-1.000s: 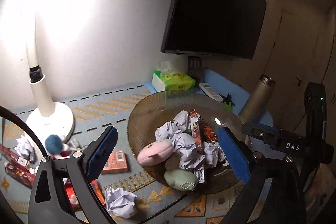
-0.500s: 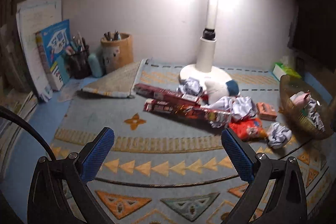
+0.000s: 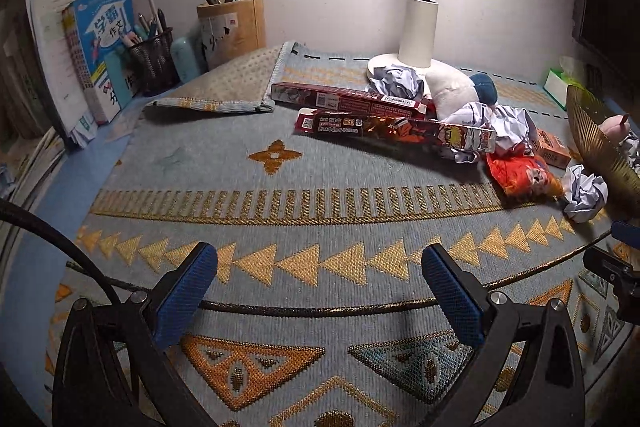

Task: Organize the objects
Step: 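Move both tools back toward the snack boxes by the lamp, then grasp the long Naruto-printed snack box with the left tool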

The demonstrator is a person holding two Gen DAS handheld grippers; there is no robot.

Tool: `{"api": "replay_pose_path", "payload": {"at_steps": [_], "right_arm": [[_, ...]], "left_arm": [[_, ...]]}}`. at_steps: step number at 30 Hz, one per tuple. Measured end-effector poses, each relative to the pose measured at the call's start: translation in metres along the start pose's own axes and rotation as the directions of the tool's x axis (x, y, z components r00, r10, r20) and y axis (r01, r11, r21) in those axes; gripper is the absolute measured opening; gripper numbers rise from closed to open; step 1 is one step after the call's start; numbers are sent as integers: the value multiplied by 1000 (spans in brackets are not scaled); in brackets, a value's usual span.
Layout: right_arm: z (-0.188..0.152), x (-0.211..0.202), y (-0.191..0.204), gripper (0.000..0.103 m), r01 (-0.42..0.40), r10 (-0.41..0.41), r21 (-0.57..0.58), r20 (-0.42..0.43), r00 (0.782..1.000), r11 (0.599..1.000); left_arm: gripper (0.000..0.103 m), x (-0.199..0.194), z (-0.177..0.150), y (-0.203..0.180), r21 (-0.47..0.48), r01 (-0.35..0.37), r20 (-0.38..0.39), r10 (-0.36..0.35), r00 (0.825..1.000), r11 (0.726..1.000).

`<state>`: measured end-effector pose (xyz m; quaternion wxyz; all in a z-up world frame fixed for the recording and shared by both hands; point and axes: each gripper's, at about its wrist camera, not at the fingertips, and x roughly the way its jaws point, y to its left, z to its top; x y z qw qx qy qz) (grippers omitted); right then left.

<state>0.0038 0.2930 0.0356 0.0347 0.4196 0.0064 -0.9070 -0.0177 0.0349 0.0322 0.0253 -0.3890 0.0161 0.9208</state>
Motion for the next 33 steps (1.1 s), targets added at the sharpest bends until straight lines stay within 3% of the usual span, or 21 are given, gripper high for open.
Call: {"api": "replay_pose_path", "payload": {"at_steps": [2, 4, 7, 9, 10, 12, 14, 15, 16, 17, 22, 28, 30, 33], "right_arm": [[-1, -4, -3, 87, 1, -1, 10, 31, 1000, 1000], [-1, -6, -3, 87, -2, 2, 12, 35, 999, 1000], [-2, -6, -1, 87, 5, -5, 8, 39, 999, 1000], [-2, -9, -1, 87, 16, -16, 6, 59, 998, 1000], [-3, -10, 0, 87, 19, -20, 4, 65, 998, 1000], [-3, -10, 3, 87, 19, -19, -7, 65, 998, 1000], [-3, -10, 8, 87, 6, -4, -35, 57, 998, 999], [-3, -10, 11, 87, 7, -4, -50, 56, 998, 999], [-4, -10, 14, 87, 12, -8, -65, 57, 998, 998], [-4, -11, 17, 87, 18, -14, -78, 59, 998, 997], [-7, -15, 24, 87, 23, -15, -117, 74, 997, 993], [-5, -14, 24, 87, 16, -8, -107, 75, 997, 994], [-5, -14, 24, 87, 16, -9, -105, 75, 997, 994], [-6, -14, 23, 87, 15, -8, -103, 74, 997, 995]], "left_arm": [[102, -3, 3, 3, -10, 82, 11, -82, 997, 997], [102, -1, 15, 9, -94, 177, 7, -177, 984, 980], [102, 18, 45, 17, -285, 314, -28, -335, 942, 906], [100, 33, 62, 12, -356, 347, -16, -377, 926, 868], [97, 41, 69, 6, -365, 343, -18, -374, 927, 866], [77, 62, 77, -6, -398, 321, -59, -373, 926, 860], [69, 84, 78, -15, -457, 344, -90, -428, 899, 820], [69, 93, 79, -19, -486, 342, -101, -440, 892, 804], [69, 98, 79, -21, -501, 333, -92, -432, 897, 799], [69, 97, 82, -25, -497, 319, -73, -405, 912, 807], [47, 103, 84, -37, -470, 299, -70, -373, 925, 830], [20, 85, 75, -30, -375, 302, -126, -371, 920, 876], [18, 75, 67, -18, -363, 299, -149, -371, 916, 883], [18, 65, 59, 1, -303, 275, -246, -354, 902, 912]]}}
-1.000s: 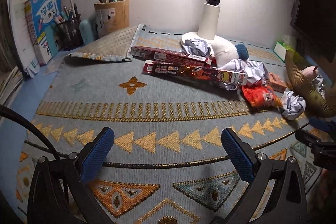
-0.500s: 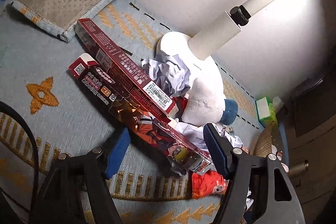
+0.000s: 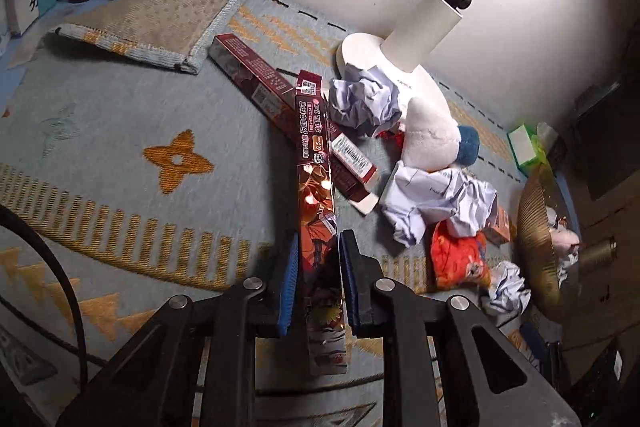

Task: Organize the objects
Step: 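Grasp the long Naruto-printed snack box with the left tool, then grasp a crumpled paper ball with the right tool while the left holds the box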

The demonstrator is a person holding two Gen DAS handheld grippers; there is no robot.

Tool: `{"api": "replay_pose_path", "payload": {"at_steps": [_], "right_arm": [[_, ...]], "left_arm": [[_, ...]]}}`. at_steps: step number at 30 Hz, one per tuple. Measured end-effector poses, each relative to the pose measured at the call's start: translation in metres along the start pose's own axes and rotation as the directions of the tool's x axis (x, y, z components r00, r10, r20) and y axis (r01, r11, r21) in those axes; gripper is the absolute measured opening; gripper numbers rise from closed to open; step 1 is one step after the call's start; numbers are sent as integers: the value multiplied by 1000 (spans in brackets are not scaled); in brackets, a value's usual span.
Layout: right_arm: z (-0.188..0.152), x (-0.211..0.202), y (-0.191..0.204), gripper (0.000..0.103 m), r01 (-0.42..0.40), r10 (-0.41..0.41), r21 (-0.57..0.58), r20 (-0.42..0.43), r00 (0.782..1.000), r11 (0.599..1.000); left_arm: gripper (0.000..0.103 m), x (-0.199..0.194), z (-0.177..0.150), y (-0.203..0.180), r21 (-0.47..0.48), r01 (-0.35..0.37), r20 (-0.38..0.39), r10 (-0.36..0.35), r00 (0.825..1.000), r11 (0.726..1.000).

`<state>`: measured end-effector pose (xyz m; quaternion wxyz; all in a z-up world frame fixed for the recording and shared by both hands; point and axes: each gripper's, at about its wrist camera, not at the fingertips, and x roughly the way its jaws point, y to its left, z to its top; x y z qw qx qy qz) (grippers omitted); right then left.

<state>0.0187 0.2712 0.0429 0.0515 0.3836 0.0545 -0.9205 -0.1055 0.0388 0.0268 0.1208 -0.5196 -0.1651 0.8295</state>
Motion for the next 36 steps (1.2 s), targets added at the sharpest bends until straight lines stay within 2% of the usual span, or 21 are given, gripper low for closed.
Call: {"api": "replay_pose_path", "payload": {"at_steps": [3, 6, 8, 11, 12, 14, 19, 20, 21, 23, 26, 29, 31, 32, 36], "right_arm": [[0, 0, 0, 87, 4, -4, 0, 1, 1000, 1000], [1, 1, 0, 87, 10, -10, 2, 0, 1000, 1000], [0, 1, -1, 87, 10, -10, 6, -5, 1000, 1000], [1, 0, -5, 87, 4, -4, 22, 0, 1000, 1000], [1, -1, -8, 87, -1, 0, 31, 4, 1000, 1000], [1, -3, -12, 87, -10, 10, 56, 12, 1000, 998], [2, -6, -30, 87, -52, 50, 153, 14, 999, 987], [2, -5, -35, 87, -60, 58, 176, 14, 998, 983], [2, -5, -39, 87, -65, 64, 198, 14, 998, 978], [1, -4, -45, 87, -87, 87, 234, 9, 996, 968], [1, 1, -54, 87, -88, 97, 292, -16, 995, 952], [2, 7, -59, 87, -93, 111, 326, -38, 993, 941], [3, 19, -63, 88, -139, 186, 362, -98, 978, 922], [5, 19, -65, 90, -140, 186, 374, -90, 978, 917], [14, 29, -62, 90, -126, 181, 416, -93, 979, 900]], "left_arm": [[18, -7, -14, 4, 141, -25, -93, 38, 995, 990], [19, -15, -23, -1, 218, -65, -51, 78, 996, 974], [20, -14, -21, -3, 200, -77, -16, 82, 997, 977], [22, 2, -13, -3, 167, -93, -7, 96, 995, 982], [27, 2, -12, -6, 172, -124, 36, 120, 992, 977], [29, 5, -12, -13, 187, -161, 69, 150, 986, 969], [27, 5, -27, -28, 275, -263, 148, 229, 962, 925], [20, 3, -32, -30, 288, -261, 151, 225, 962, 921], [17, 1, -36, -31, 297, -239, 139, 206, 969, 924], [16, -4, -47, -33, 301, -188, 115, 160, 980, 935], [16, -10, -67, -38, 316, -156, 122, 123, 985, 936], [16, -15, -82, -37, 319, -189, 194, 131, 972, 929], [17, -15, -80, -36, 285, -257, 231, 194, 954, 924], [17, -14, -78, -32, 252, -276, 229, 220, 948, 928], [17, -16, -75, -25, 230, -246, 228, 194, 954, 942]]}}
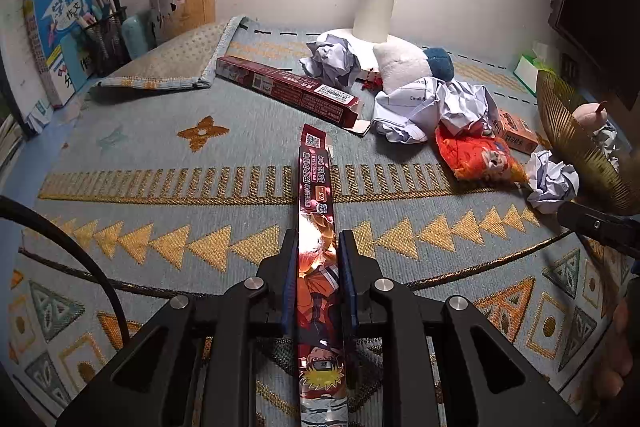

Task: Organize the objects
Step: 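Grasp a crumpled paper ball with the right tool while the left holds the box, then carry the paper ball to the amber bowl and release it with the right tool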

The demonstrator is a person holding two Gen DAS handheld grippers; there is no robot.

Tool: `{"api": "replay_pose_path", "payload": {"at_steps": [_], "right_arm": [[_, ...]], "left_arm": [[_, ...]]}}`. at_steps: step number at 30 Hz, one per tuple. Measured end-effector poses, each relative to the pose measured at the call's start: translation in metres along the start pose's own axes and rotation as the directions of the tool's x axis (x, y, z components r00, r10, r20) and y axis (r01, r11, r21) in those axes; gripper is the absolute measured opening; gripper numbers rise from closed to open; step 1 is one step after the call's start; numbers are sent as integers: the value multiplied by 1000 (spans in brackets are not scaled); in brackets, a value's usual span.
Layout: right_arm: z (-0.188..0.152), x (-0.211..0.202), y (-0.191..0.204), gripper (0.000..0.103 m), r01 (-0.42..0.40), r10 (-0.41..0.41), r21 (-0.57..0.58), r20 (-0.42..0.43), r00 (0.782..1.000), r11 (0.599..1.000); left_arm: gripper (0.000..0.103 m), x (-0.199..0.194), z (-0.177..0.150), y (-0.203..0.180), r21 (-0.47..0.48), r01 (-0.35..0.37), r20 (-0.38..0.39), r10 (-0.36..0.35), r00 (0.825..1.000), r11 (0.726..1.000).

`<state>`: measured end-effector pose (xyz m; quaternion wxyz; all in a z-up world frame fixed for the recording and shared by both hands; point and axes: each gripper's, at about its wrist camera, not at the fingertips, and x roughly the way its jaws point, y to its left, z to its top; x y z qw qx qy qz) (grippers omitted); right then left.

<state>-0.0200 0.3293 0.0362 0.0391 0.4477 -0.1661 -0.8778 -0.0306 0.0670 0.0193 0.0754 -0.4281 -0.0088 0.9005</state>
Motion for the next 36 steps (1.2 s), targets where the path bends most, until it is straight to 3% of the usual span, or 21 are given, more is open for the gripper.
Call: {"api": "replay_pose_path", "payload": {"at_steps": [3, 6, 8, 11, 14, 16, 18, 22, 25, 27, 32, 36], "right_arm": [[8, 11, 15, 81, 46, -45, -37, 11, 999, 998], [14, 18, 33, 46, 94, -92, -124, 23, 996, 988], [14, 17, 34, 46, 103, -98, -120, 46, 994, 987], [6, 14, 27, 45, 41, -39, -100, 20, 999, 994], [-9, -7, 27, 45, -2, 8, -118, 45, 999, 993], [-21, -24, 27, 45, 23, -11, -152, 83, 997, 988], [-32, -34, 26, 45, 86, -64, -193, 120, 991, 977], [-40, -28, 21, 45, 102, -86, -196, 90, 992, 975], [-39, -27, 27, 45, 91, -68, -230, 107, 992, 969], [-40, -30, 29, 45, 88, -62, -239, 115, 991, 967], [-50, -71, 19, 45, 18, 24, -237, 176, 984, 971], [-51, -129, 3, 45, 59, 13, -247, 281, 960, 967]], "left_arm": [[17, 1, 1, -1, -1, 6, 1, -6, 1000, 1000], [17, 1, -1, -1, -4, 8, 2, -8, 1000, 1000], [17, 0, -2, -1, -3, 8, 2, -8, 1000, 1000], [18, 1, -2, -1, 0, 8, 2, -8, 1000, 1000], [19, 0, -2, -2, 2, 11, 1, -11, 1000, 1000], [20, 0, -3, -2, 6, 14, 1, -14, 1000, 1000], [31, 0, -3, -4, 16, 35, -1, -35, 999, 999], [40, 0, -4, -10, 49, 39, -5, -39, 999, 998], [39, 1, -4, -15, 74, 10, -7, -9, 1000, 997], [22, -1, -6, -19, 99, -12, -2, 13, 1000, 995], [15, -26, -15, -34, 156, 141, 28, -147, 989, 978], [15, -54, -8, -64, 187, 206, 67, -221, 973, 961]]}}
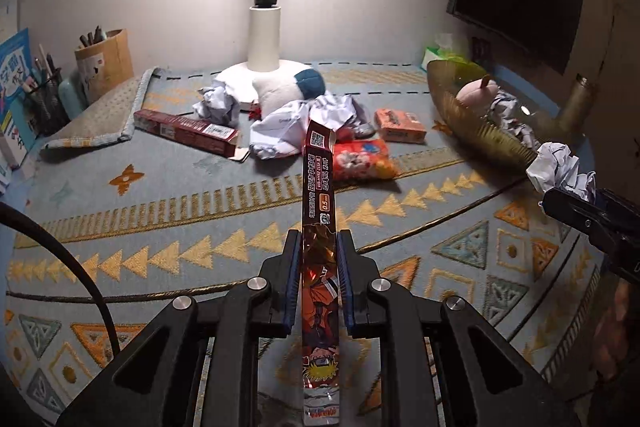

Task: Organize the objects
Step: 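Carry the paper ball to the amber bowl and release it with the right tool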

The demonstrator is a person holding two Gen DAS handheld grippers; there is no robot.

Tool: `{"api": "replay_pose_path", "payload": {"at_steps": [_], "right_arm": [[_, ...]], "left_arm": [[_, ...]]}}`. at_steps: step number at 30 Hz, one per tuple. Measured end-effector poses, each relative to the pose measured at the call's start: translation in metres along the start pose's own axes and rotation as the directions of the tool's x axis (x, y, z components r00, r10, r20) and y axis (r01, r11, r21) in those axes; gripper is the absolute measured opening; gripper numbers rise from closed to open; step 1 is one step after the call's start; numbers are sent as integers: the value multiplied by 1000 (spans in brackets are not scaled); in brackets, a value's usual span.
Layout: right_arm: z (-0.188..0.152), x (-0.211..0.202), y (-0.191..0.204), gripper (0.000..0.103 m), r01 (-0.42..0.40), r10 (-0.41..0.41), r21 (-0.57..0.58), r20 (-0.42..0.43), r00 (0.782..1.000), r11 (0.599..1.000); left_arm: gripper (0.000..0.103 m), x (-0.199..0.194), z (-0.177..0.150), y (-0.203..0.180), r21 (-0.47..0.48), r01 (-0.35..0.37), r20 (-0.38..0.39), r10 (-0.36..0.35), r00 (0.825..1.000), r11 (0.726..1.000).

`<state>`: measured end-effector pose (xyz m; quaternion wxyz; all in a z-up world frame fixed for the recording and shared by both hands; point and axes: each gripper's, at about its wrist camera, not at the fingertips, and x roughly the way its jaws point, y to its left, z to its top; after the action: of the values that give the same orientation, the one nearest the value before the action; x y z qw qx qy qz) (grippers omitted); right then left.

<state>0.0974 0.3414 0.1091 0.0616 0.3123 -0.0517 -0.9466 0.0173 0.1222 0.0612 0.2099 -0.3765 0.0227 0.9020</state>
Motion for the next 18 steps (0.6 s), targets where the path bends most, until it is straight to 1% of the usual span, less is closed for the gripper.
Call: {"api": "replay_pose_path", "payload": {"at_steps": [2, 5, 9, 12, 15, 16, 17, 18], "right_arm": [[11, -28, -15, 45, 27, -28, 8, 62, 998, 1000], [30, -63, -47, 45, 65, -72, 57, 144, 987, 996], [51, -89, -88, 45, 139, -165, 129, 216, 962, 982], [63, -92, -111, 45, 175, -212, 171, 222, 952, 969], [66, -81, -124, 45, 186, -220, 180, 194, 956, 966], [66, -75, -127, 45, 191, -223, 184, 178, 958, 964], [66, -67, -129, 45, 191, -221, 186, 162, 962, 964], [65, -61, -131, 45, 192, -221, 186, 147, 964, 963]], "left_arm": [[14, -13, 18, -18, 5, 65, 48, -65, 997, 998], [15, -28, 50, -48, 30, 146, 106, -149, 983, 989], [14, -35, 88, -86, 71, 223, 157, -232, 960, 972], [15, -31, 107, -105, 99, 248, 173, -262, 949, 964], [16, -24, 109, -106, 109, 268, 157, -283, 946, 957], [18, -20, 105, -102, 111, 270, 140, -285, 948, 956], [21, -17, 100, -96, 109, 260, 120, -273, 955, 959], [27, -12, 94, -89, 99, 239, 100, -249, 963, 966]]}}
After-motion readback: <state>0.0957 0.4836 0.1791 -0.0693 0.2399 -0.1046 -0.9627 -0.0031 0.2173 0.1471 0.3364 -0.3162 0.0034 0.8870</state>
